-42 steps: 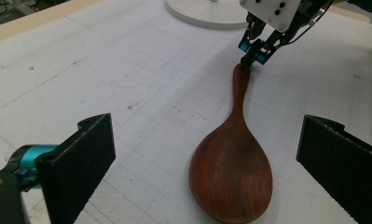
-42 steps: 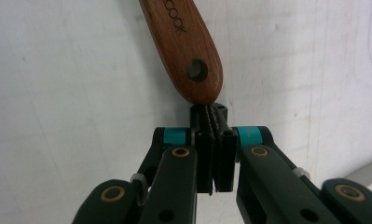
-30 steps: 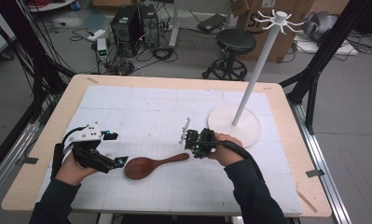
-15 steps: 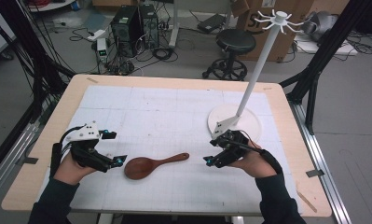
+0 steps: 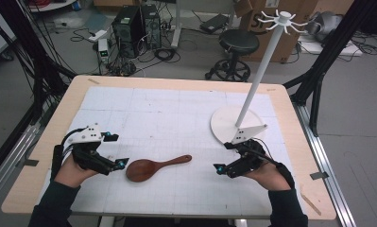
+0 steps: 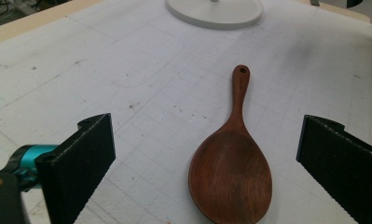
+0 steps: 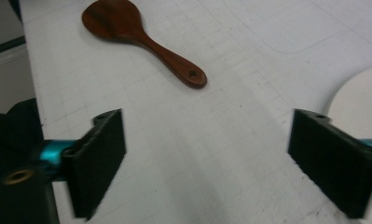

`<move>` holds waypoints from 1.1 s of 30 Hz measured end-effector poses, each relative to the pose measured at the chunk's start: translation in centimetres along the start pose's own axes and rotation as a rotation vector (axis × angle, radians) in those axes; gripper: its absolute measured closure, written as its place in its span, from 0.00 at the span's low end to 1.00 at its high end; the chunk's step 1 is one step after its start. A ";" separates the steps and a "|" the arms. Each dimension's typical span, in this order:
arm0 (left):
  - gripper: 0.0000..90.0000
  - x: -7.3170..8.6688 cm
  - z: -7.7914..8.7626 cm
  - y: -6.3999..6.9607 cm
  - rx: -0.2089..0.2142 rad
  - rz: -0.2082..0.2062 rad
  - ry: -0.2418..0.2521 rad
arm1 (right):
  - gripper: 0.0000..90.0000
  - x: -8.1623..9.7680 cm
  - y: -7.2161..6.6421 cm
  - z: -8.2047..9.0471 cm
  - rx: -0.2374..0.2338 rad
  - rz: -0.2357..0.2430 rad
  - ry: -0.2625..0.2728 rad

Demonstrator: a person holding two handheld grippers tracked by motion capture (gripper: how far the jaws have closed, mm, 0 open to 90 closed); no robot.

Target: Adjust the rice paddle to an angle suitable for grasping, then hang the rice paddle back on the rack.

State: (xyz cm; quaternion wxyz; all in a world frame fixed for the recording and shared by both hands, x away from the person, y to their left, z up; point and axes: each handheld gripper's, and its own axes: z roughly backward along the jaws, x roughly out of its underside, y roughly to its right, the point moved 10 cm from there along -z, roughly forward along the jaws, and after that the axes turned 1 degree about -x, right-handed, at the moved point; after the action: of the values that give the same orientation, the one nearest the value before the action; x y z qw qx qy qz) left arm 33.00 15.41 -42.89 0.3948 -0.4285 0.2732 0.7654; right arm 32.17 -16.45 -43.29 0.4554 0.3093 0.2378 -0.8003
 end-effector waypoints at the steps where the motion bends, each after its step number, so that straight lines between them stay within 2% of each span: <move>1: 0.06 0.0 0.0 0.0 -0.001 -0.004 -0.003 | 0.10 0.2 0.0 0.0 0.007 -0.011 0.005; 2: 0.06 0.0 -0.1 0.0 0.000 -0.002 -0.001 | 0.10 0.3 0.1 -0.1 0.015 -0.011 0.018; 4: 0.06 0.1 -0.1 0.0 0.000 -0.002 -0.007 | 0.00 0.7 0.1 -0.1 0.012 -0.024 0.029; 7: 0.06 0.1 -0.2 0.1 0.006 0.006 -0.013 | 0.00 0.9 0.0 -0.1 0.005 -0.032 0.049; 8: 0.06 0.3 -0.2 0.0 0.003 0.011 -0.026 | 0.00 1.0 0.3 0.0 0.025 -0.038 0.054; 11: 0.06 0.3 -0.2 0.0 0.000 0.016 -0.031 | 0.00 1.0 0.3 0.2 0.023 -0.037 0.067; 20: 0.06 0.6 -0.3 0.0 0.005 0.023 -0.037 | 0.00 0.9 0.4 0.7 0.058 -0.038 0.094; 33: 0.06 0.5 -0.5 0.0 0.016 0.034 -0.041 | 0.00 1.4 0.9 1.6 0.081 -0.048 0.107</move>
State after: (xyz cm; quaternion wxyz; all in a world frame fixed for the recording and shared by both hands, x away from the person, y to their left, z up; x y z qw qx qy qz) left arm 33.09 15.25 -43.56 0.3908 -0.4050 0.2784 0.7783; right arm 31.92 -18.74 -43.23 0.4096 0.3640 0.2367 -0.8023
